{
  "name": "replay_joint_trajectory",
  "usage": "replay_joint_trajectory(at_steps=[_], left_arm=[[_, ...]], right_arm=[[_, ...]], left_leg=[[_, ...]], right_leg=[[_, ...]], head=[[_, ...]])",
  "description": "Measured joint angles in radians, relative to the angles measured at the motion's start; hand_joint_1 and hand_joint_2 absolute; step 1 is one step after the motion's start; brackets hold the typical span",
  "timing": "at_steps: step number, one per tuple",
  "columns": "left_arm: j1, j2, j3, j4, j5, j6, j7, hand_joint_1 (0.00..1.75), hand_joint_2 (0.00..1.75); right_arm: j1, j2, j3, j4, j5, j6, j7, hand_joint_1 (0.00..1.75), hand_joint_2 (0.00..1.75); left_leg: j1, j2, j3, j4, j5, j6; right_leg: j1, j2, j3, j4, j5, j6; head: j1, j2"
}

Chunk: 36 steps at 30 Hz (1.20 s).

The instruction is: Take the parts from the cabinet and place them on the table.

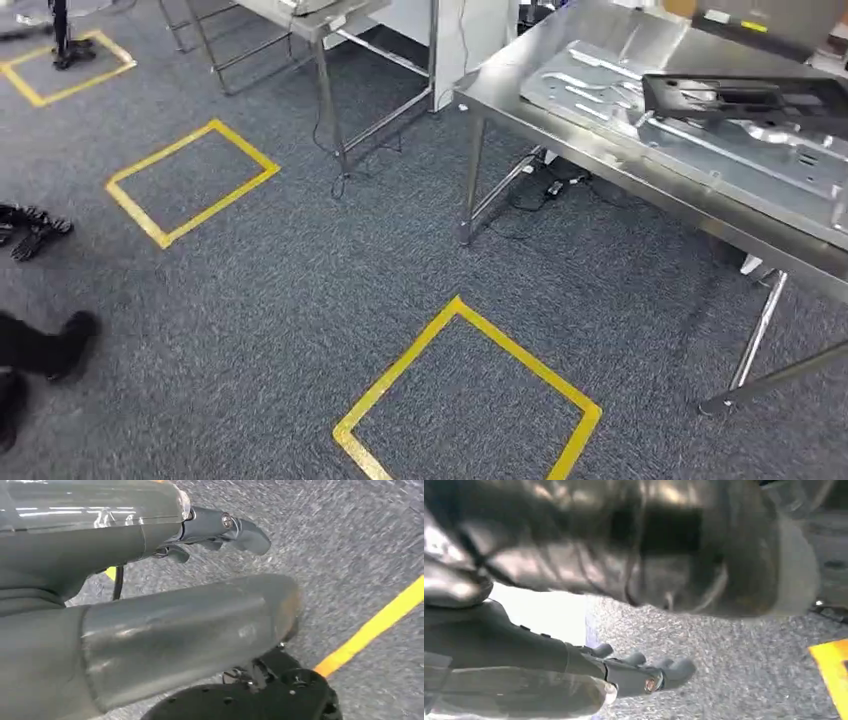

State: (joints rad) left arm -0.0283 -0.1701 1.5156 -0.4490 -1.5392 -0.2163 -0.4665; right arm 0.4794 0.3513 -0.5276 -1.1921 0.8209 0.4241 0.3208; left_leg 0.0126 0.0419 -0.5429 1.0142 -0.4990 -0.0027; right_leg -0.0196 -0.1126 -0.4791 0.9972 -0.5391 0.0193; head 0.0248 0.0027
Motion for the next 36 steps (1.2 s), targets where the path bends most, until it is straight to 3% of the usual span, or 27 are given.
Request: replay_joint_trajectory(at_steps=[2,3,5,6,7,8,9,11,12,13,14,16,17,18,19,20,22,23,24,26,27,28,32,33,34,35,36], left_arm=[[0.004,0.000,0.000,-0.005,0.000,-0.002,0.000,0.00,0.00],[0.004,-0.005,0.000,-0.007,0.000,-0.003,0.000,0.00,0.00],[0.000,-0.005,0.000,-0.012,0.000,-0.005,0.000,0.00,0.00],[-0.001,-0.006,0.000,-0.015,0.000,-0.006,0.000,0.00,0.00],[-0.002,-0.006,0.000,-0.016,0.000,-0.006,0.000,0.00,0.00],[0.000,-0.006,0.000,-0.018,0.000,-0.006,0.000,0.00,0.00],[0.001,-0.006,0.000,-0.019,0.000,-0.006,0.000,0.00,0.00],[0.001,-0.007,0.000,-0.021,0.000,-0.007,0.000,0.00,0.00],[0.001,-0.010,0.000,-0.022,0.000,-0.007,0.000,0.00,0.00],[-0.002,-0.016,0.000,-0.022,0.000,-0.009,0.000,0.00,0.00],[-0.003,-0.015,0.000,-0.025,0.000,-0.009,0.000,0.00,0.00],[0.002,-0.017,0.000,-0.029,0.000,-0.011,0.000,0.00,0.00],[0.003,-0.017,0.000,-0.032,0.000,-0.012,0.000,0.00,0.00],[0.004,-0.017,0.000,-0.037,0.000,-0.013,0.000,0.00,0.00],[0.003,-0.021,0.000,-0.039,0.000,-0.015,0.001,0.00,0.00],[0.000,-0.021,0.000,-0.039,0.000,-0.016,0.000,0.00,0.00],[-0.002,-0.022,0.000,-0.042,0.000,-0.016,0.000,0.00,0.00],[-0.001,-0.022,0.000,-0.042,0.000,-0.016,0.000,0.00,0.00],[0.001,-0.022,0.000,-0.044,0.000,-0.016,0.000,0.00,0.00],[0.004,-0.022,0.000,-0.048,0.000,-0.016,0.001,0.00,0.00],[0.003,-0.022,0.000,-0.050,0.000,-0.016,0.000,0.00,0.00],[0.000,-0.023,0.000,-0.050,0.000,-0.018,0.001,0.00,0.00],[0.006,-0.023,0.000,-0.061,-0.001,-0.025,0.003,0.00,0.00],[0.006,-0.025,0.000,-0.065,-0.002,-0.026,0.005,0.00,0.00],[0.005,-0.029,0.000,-0.066,-0.002,-0.031,0.005,0.00,0.00],[0.004,-0.029,0.000,-0.070,-0.004,-0.034,0.006,0.00,0.00],[0.002,-0.029,0.000,-0.074,-0.004,-0.036,0.006,0.00,0.00]], right_arm=[[-0.004,0.000,0.000,-0.001,0.007,0.002,-0.007,0.00,0.00],[-0.002,0.000,-0.001,-0.002,0.009,0.002,-0.009,0.00,0.00],[-0.002,0.000,-0.005,-0.003,0.011,0.005,-0.010,0.00,0.00],[-0.002,0.000,-0.007,-0.003,0.011,0.005,-0.010,0.00,0.00],[-0.002,0.000,-0.008,-0.003,0.012,0.006,-0.010,0.00,0.00],[-0.002,0.000,-0.009,-0.003,0.012,0.006,-0.010,0.00,0.00],[-0.002,0.000,-0.011,-0.003,0.012,0.006,-0.010,0.00,0.00],[-0.001,0.000,-0.011,-0.003,0.012,0.006,-0.011,0.00,0.00],[-0.001,0.000,-0.011,-0.003,0.012,0.006,-0.011,0.00,0.00],[-0.002,-0.002,-0.015,-0.003,0.012,0.006,-0.011,0.00,0.00],[-0.001,-0.001,-0.017,-0.004,0.012,0.007,-0.012,0.00,0.00],[-0.003,-0.002,-0.017,-0.006,0.012,0.007,-0.013,0.00,0.00],[-0.004,-0.002,-0.017,-0.007,0.012,0.010,-0.014,0.00,0.00],[-0.003,-0.001,-0.018,-0.007,0.013,0.016,-0.014,0.00,0.00],[-0.001,-0.001,-0.019,-0.007,0.013,0.020,-0.015,0.00,0.00],[0.000,-0.001,-0.021,-0.006,0.013,0.020,-0.015,0.00,0.00],[0.001,0.000,-0.022,-0.006,0.013,0.021,-0.015,0.00,0.00],[0.000,0.000,-0.023,-0.006,0.013,0.021,-0.015,0.00,0.00],[0.000,0.000,-0.023,-0.006,0.013,0.021,-0.015,0.00,0.00],[-0.002,0.000,-0.023,-0.006,0.013,0.021,-0.015,0.00,0.00],[-0.002,0.000,-0.023,-0.006,0.013,0.021,-0.015,0.00,0.00],[-0.002,-0.001,-0.023,-0.006,0.016,0.022,-0.016,0.00,0.00],[-0.013,0.000,-0.025,-0.007,0.021,0.025,-0.027,0.00,0.00],[-0.014,-0.001,-0.025,-0.006,0.025,0.026,-0.029,0.00,0.00],[-0.013,-0.001,-0.026,-0.006,0.029,0.027,-0.030,0.00,0.00],[-0.013,-0.001,-0.029,-0.005,0.032,0.029,-0.032,0.00,0.00],[-0.013,0.000,-0.031,-0.005,0.034,0.032,-0.032,0.00,0.00]], left_leg=[[0.005,-0.018,0.004,-0.011,0.007,0.018],[0.006,-0.025,0.005,-0.013,0.010,0.024],[0.002,-0.040,-0.002,-0.012,0.015,0.035],[-0.002,-0.051,-0.006,-0.012,0.017,0.038],[-0.006,-0.064,-0.009,-0.011,0.018,0.040],[-0.010,-0.077,-0.009,-0.011,0.018,0.041],[-0.014,-0.091,-0.008,-0.010,0.019,0.042],[-0.020,-0.119,-0.003,-0.009,0.019,0.042],[-0.020,-0.130,-0.003,-0.009,0.019,0.042],[-0.025,-0.137,-0.007,-0.004,0.019,0.039],[-0.019,-0.150,-0.013,-0.005,0.022,0.033],[-0.012,-0.171,-0.018,-0.010,0.029,0.020],[-0.019,-0.179,-0.021,-0.010,0.031,0.014],[-0.019,-0.132,-0.024,0.008,0.019,0.015],[-0.020,-0.089,-0.044,0.048,-0.015,0.010],[-0.016,-0.065,-0.081,0.125,-0.060,0.003],[-0.005,-0.053,-0.152,0.273,-0.123,-0.011],[0.000,-0.050,-0.164,0.301,-0.123,-0.016],[0.005,-0.046,-0.149,0.276,-0.099,-0.021],[0.011,-0.029,-0.056,0.110,-0.017,-0.026],[0.011,0.009,0.004,0.005,0.017,-0.026],[0.003,0.027,0.012,-0.007,0.004,-0.017],[-0.002,-0.012,0.000,-0.014,0.009,0.010],[0.008,-0.022,0.011,-0.025,0.017,0.020],[0.007,-0.030,0.011,-0.028,0.019,0.026],[0.006,-0.037,0.009,-0.028,0.022,0.031],[0.004,-0.047,0.007,-0.027,0.023,0.033]], right_leg=[[-0.006,-0.004,0.006,-0.001,-0.006,0.016],[-0.009,0.049,-0.001,0.025,-0.032,0.019],[-0.007,0.098,-0.066,0.160,-0.116,0.014],[-0.004,0.105,-0.110,0.248,-0.153,0.012],[-0.002,0.107,-0.141,0.307,-0.167,0.009],[0.001,0.108,-0.152,0.321,-0.154,0.004],[0.004,0.109,-0.137,0.282,-0.115,-0.004],[0.014,0.131,-0.065,0.122,-0.019,-0.024],[0.019,0.170,-0.031,0.043,0.013,-0.038],[0.018,0.206,-0.025,0.021,0.000,-0.047],[0.020,0.187,-0.026,0.017,0.006,-0.041],[0.026,0.169,-0.026,0.013,0.009,-0.046],[0.017,0.157,-0.020,-0.003,0.017,-0.050],[0.012,0.138,-0.012,-0.015,0.024,-0.051],[0.011,0.130,-0.011,-0.021,0.026,-0.059],[0.012,0.112,-0.012,-0.021,0.025,-0.060],[0.013,0.080,-0.012,-0.019,0.023,-0.059],[0.013,0.067,-0.012,-0.019,0.021,-0.056],[0.012,0.054,-0.010,-0.018,0.019,-0.053],[0.008,0.030,-0.006,-0.013,0.012,-0.043],[0.007,0.018,-0.003,-0.008,0.007,-0.036],[0.012,0.009,-0.001,-0.006,0.001,-0.027],[0.012,-0.019,0.012,-0.011,-0.002,-0.004],[0.005,0.001,0.013,0.000,-0.015,0.004],[0.005,0.053,0.000,0.035,-0.045,0.005],[0.004,0.085,-0.033,0.100,-0.087,0.004],[0.005,0.101,-0.073,0.182,-0.127,0.005]], head=[[0.000,0.000],[0.000,0.000],[0.000,0.000],[0.000,0.000],[0.000,0.000],[0.000,0.000],[0.000,0.000],[0.000,0.000],[0.000,0.000],[-0.001,0.000],[0.000,0.000],[0.000,0.000],[0.000,0.000],[0.000,0.000],[-0.002,0.000],[-0.002,0.000],[-0.002,0.000],[-0.001,0.000],[-0.002,0.000],[-0.002,0.000],[-0.002,0.000],[-0.002,0.000],[-0.001,0.000],[-0.001,0.000],[-0.001,0.000],[0.000,0.000],[-0.001,0.000]])
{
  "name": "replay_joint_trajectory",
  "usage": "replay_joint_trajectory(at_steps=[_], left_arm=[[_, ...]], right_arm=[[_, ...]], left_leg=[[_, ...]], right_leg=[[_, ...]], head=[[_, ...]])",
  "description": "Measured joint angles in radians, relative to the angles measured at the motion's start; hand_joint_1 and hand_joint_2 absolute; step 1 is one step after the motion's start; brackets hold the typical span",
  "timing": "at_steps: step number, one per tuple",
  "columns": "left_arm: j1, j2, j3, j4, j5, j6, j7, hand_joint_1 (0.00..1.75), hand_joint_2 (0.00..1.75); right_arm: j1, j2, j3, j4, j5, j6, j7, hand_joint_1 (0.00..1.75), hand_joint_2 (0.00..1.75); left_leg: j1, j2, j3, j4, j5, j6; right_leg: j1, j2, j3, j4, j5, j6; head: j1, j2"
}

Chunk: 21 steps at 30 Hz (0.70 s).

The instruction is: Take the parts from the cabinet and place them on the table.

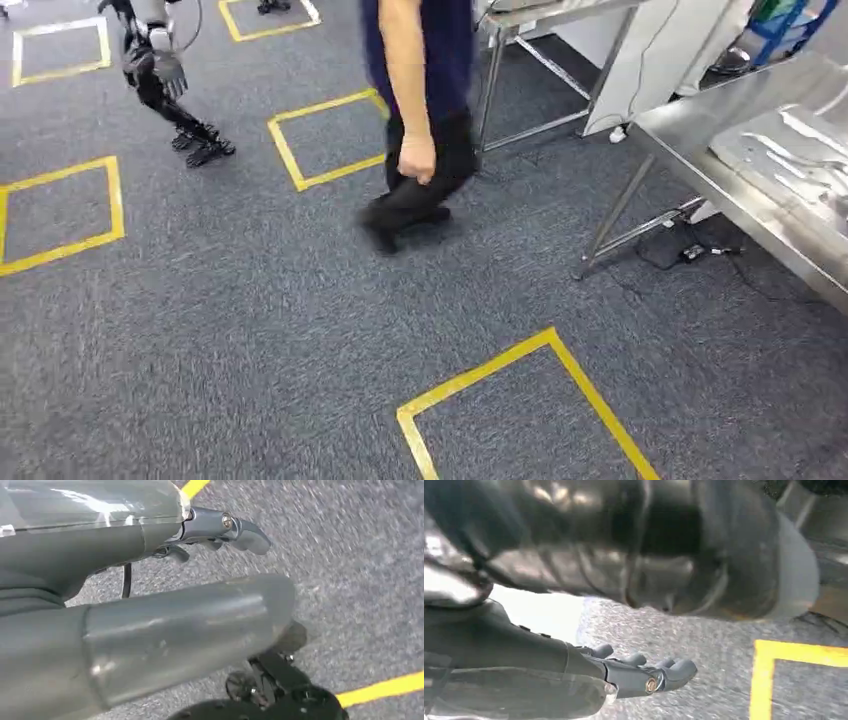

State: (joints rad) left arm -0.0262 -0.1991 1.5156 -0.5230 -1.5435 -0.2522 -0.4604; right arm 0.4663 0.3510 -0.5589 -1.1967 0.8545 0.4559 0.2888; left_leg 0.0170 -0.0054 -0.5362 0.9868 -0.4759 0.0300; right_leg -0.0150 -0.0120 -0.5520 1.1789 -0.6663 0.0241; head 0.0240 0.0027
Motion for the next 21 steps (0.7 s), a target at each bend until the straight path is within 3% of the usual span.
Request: replay_joint_trajectory(at_steps=[1,2,3,5,6,7,8,11,12,13,14,16,17,18,19,21], left_arm=[[0.000,0.000,0.000,-0.002,0.000,-0.003,0.000,0.00,0.00],[0.000,0.000,0.000,-0.005,0.000,-0.003,0.000,0.00,0.00],[0.002,0.000,0.000,-0.007,-0.002,-0.003,0.000,0.00,0.00],[0.002,0.000,0.000,-0.008,-0.007,-0.003,0.001,0.00,0.00],[0.001,0.000,0.000,-0.009,-0.008,-0.003,0.001,0.00,0.00],[0.001,-0.003,0.000,-0.009,-0.008,-0.003,0.002,0.00,0.00],[-0.003,-0.002,0.000,-0.009,-0.010,-0.003,0.003,0.00,0.00],[0.003,-0.002,0.000,-0.010,-0.011,0.004,0.004,0.00,0.00],[0.003,-0.001,0.000,-0.011,-0.011,0.004,0.004,0.00,0.00],[0.003,-0.001,0.000,-0.011,-0.012,0.007,0.004,0.00,0.00],[0.002,-0.002,0.000,-0.011,-0.013,0.009,0.004,0.00,0.00],[-0.006,-0.002,0.000,-0.011,-0.015,0.016,0.004,0.00,0.00],[-0.007,-0.001,0.000,-0.011,-0.014,0.022,0.003,0.00,0.00],[-0.006,0.000,0.000,-0.011,-0.014,0.027,0.003,0.00,0.00],[-0.004,0.003,0.000,-0.010,-0.013,0.035,0.003,0.00,0.00],[-0.004,0.010,-0.001,-0.006,-0.010,0.047,0.003,0.00,0.00]], right_arm=[[0.000,0.000,-0.003,0.001,0.001,0.000,0.000,0.00,0.00],[0.000,0.000,-0.005,0.002,0.003,0.000,-0.001,0.00,0.00],[-0.001,0.000,-0.007,0.003,0.006,0.000,-0.003,0.00,0.00],[-0.002,0.000,-0.011,0.006,0.014,-0.001,-0.011,0.00,0.00],[-0.002,0.000,-0.014,0.007,0.016,-0.001,-0.014,0.00,0.00],[-0.004,0.000,-0.018,0.010,0.019,-0.001,-0.016,0.00,0.00],[-0.006,0.000,-0.021,0.011,0.022,-0.001,-0.019,0.00,0.00],[-0.020,0.000,-0.029,0.018,0.039,-0.002,-0.030,0.00,0.00],[-0.024,0.000,-0.030,0.019,0.039,-0.002,-0.033,0.00,0.00],[-0.025,0.000,-0.031,0.021,0.044,-0.002,-0.035,0.00,0.00],[-0.026,0.000,-0.034,0.024,0.047,-0.002,-0.038,0.00,0.00],[-0.027,0.000,-0.041,0.033,0.055,-0.002,-0.042,0.00,0.00],[-0.029,0.000,-0.045,0.038,0.058,-0.008,-0.048,0.00,0.00],[-0.035,0.000,-0.049,0.044,0.066,-0.012,-0.053,0.00,0.00],[-0.042,0.000,-0.054,0.051,0.075,-0.015,-0.062,0.00,0.00],[-0.056,0.000,-0.063,0.062,0.091,-0.016,-0.077,0.00,0.00]], left_leg=[[-0.003,-0.013,-0.001,0.001,0.000,0.000],[-0.005,-0.027,-0.002,0.001,0.000,0.001],[-0.007,-0.041,0.000,0.002,0.000,0.001],[-0.008,-0.071,0.005,0.004,-0.002,0.000],[-0.008,-0.085,0.007,0.006,-0.003,-0.002],[-0.006,-0.095,-0.001,0.008,-0.004,-0.005],[-0.012,-0.106,-0.001,0.015,-0.007,-0.012],[-0.004,-0.138,-0.015,0.008,0.001,-0.033],[-0.003,-0.132,-0.013,0.015,-0.002,-0.036],[-0.006,-0.061,-0.025,0.045,-0.024,-0.036],[-0.007,-0.024,-0.054,0.102,-0.064,-0.042],[-0.002,-0.006,-0.132,0.262,-0.143,-0.053],[-0.001,-0.003,-0.161,0.322,-0.160,-0.058],[0.002,-0.001,-0.164,0.331,-0.150,-0.060],[0.005,0.002,-0.142,0.290,-0.119,-0.063],[0.008,0.022,-0.048,0.120,-0.038,-0.063]], right_leg=[[0.001,0.006,-0.044,0.086,-0.030,0.000],[0.001,0.008,-0.071,0.131,-0.032,0.000],[0.001,0.008,-0.074,0.123,-0.007,-0.002],[0.001,0.017,-0.023,-0.010,0.091,-0.010],[0.001,0.044,0.016,-0.105,0.143,-0.016],[0.001,0.104,0.037,-0.156,0.143,-0.024],[0.001,0.105,0.035,-0.168,0.144,-0.023],[0.010,0.071,0.037,-0.168,0.147,-0.034],[-0.003,0.056,0.040,-0.182,0.155,-0.045],[0.000,0.042,0.045,-0.189,0.157,-0.049],[0.001,0.027,0.046,-0.190,0.157,-0.058],[0.005,-0.007,0.044,-0.189,0.155,-0.060],[0.006,-0.024,0.044,-0.188,0.153,-0.060],[0.006,-0.038,0.045,-0.188,0.152,-0.059],[0.005,-0.050,0.046,-0.187,0.150,-0.056],[0.003,-0.072,0.051,-0.184,0.144,-0.048]], head=[[0.000,0.000],[0.000,0.000],[0.000,0.000],[0.000,0.000],[0.000,0.000],[0.000,0.000],[0.000,0.000],[0.000,0.000],[0.000,0.000],[0.000,0.000],[-0.002,0.000],[-0.001,0.000],[-0.002,0.000],[-0.001,0.000],[-0.001,0.000],[-0.001,0.000]])
